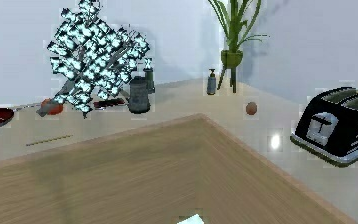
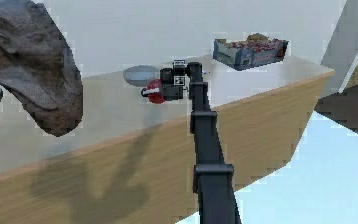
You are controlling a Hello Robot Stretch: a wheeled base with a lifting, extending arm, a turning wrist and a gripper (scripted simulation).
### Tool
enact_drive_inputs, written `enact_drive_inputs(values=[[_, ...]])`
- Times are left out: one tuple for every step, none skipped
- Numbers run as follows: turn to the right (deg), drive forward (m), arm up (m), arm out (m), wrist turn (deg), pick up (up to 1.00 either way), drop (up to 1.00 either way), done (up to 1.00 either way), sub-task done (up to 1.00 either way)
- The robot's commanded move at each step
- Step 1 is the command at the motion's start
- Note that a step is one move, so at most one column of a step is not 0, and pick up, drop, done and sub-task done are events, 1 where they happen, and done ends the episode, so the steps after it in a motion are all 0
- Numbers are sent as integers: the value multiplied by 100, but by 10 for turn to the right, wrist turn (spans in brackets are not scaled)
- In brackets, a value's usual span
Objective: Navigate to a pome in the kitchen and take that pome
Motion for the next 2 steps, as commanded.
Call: enact_drive_inputs(values=[[0,0,0,0,0,100,0,0,0],[0,0,10,0,0,0,0,0,0]])
